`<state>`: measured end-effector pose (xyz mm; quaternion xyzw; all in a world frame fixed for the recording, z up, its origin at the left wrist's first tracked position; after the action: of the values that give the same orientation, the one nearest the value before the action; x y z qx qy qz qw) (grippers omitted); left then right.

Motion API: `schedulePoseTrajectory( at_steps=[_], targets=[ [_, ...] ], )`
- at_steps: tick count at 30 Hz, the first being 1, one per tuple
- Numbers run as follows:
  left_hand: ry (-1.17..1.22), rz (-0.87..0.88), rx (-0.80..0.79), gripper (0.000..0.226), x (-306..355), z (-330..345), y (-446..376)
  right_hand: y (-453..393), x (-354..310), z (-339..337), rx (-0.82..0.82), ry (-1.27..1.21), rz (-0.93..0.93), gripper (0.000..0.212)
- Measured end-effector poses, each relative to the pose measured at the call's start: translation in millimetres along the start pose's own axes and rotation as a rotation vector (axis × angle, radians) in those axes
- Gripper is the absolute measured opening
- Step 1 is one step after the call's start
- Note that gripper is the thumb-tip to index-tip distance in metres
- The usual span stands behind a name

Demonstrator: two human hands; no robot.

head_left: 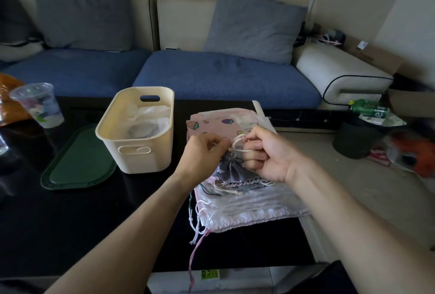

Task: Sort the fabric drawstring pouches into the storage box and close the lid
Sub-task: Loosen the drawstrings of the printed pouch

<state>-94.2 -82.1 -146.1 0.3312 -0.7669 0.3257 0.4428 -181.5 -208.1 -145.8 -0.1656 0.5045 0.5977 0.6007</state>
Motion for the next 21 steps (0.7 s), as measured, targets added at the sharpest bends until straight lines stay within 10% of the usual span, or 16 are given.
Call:
schedulePoseTrajectory(
  at_steps=[9,21],
  targets=[
    [0.003,-0.022,-0.064,0.020,0.9,-2.1,4.0,0.8,-1.4,-8.0,0.058,0.118,0.008,0.046],
    [0.043,-0.085,-0.069,0.009,5.8,-15.2,4.7,10.8,-23.5,-32.6,0.231,-0.376,-0.211,0.056]
  ],
)
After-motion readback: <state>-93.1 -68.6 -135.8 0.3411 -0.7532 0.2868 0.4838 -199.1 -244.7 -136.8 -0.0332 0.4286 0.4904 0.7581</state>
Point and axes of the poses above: each hand's wrist, its own y-axis away from the middle knuckle, its own z-axis out of the palm, x = y × z, the point moved 5 cm from there along -y, towards the middle knuckle, and after that the axes turned 1 degree about x, right-handed, at the moved point
